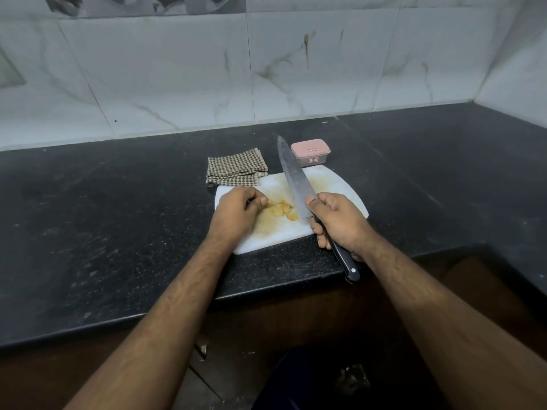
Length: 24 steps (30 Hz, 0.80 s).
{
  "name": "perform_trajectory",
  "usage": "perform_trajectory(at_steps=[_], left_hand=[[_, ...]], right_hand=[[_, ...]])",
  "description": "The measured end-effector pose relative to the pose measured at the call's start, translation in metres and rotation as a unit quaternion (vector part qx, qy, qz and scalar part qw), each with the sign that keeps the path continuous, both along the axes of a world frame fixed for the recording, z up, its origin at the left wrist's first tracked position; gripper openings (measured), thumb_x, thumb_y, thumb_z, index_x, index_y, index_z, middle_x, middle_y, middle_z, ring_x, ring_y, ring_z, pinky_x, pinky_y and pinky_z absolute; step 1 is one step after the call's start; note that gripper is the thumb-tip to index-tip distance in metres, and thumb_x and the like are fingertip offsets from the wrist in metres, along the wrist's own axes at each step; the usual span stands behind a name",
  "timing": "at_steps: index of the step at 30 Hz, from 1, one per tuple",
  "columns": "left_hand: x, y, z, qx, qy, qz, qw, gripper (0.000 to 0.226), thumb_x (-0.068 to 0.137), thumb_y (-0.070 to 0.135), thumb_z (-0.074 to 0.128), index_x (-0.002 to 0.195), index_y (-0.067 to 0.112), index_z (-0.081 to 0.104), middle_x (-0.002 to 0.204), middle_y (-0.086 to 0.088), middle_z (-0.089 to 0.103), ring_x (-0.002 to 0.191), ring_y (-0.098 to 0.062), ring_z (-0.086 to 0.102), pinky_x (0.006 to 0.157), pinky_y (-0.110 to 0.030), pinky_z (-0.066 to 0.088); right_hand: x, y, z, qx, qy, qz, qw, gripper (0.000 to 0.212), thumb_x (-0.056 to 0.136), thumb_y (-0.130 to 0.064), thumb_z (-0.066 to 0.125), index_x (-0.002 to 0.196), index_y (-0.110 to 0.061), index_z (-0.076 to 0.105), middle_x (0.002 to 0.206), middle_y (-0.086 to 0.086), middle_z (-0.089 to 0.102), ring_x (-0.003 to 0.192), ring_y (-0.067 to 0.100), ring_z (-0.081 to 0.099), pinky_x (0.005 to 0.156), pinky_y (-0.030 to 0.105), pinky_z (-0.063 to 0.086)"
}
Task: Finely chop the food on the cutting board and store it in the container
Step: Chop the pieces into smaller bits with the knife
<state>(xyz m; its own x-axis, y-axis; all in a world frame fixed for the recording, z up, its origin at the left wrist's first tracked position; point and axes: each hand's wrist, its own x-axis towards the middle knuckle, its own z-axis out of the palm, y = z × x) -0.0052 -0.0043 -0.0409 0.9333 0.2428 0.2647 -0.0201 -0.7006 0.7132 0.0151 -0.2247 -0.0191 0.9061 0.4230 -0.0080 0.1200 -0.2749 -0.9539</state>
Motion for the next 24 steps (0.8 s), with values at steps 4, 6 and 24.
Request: perform_trajectory(at_steps=[4,6,24], left_hand=[[0.000,0.002,-0.002,0.008,-0.009,0.001,1.000,0.015,0.101,0.028,0.064,0.095,0.018,0.075,0.096,0.005,0.070,0.091,-0.014,0.063,0.083,-0.039,0.055],[0.001,0.002,-0.003,0.015,-0.009,0.000,1.000,0.014,0.101,0.025,0.063,0.098,0.019,0.076,0.099,0.005,0.072,0.095,-0.015,0.065,0.088,-0.043,0.055],[-0.017,-0.004,0.002,-0.008,-0.046,0.010,0.999,0.015,0.101,0.021,0.064,0.110,0.016,0.075,0.094,0.009,0.073,0.091,-0.008,0.067,0.091,-0.033,0.056]], right_hand=[[0.000,0.001,0.000,0.001,-0.001,-0.002,1.000,0.031,0.107,-0.034,0.045,0.085,-0.014,0.056,0.059,0.004,0.054,0.041,0.018,0.049,0.039,0.026,0.039],[-0.001,0.001,0.000,0.000,-0.003,-0.006,1.000,0.032,0.107,-0.034,0.045,0.084,-0.015,0.056,0.059,0.004,0.054,0.041,0.018,0.048,0.039,0.027,0.039],[-0.002,0.002,-0.004,-0.010,-0.014,-0.025,1.000,0.035,0.107,-0.036,0.045,0.093,-0.006,0.056,0.060,0.004,0.056,0.042,0.018,0.050,0.041,0.028,0.042]])
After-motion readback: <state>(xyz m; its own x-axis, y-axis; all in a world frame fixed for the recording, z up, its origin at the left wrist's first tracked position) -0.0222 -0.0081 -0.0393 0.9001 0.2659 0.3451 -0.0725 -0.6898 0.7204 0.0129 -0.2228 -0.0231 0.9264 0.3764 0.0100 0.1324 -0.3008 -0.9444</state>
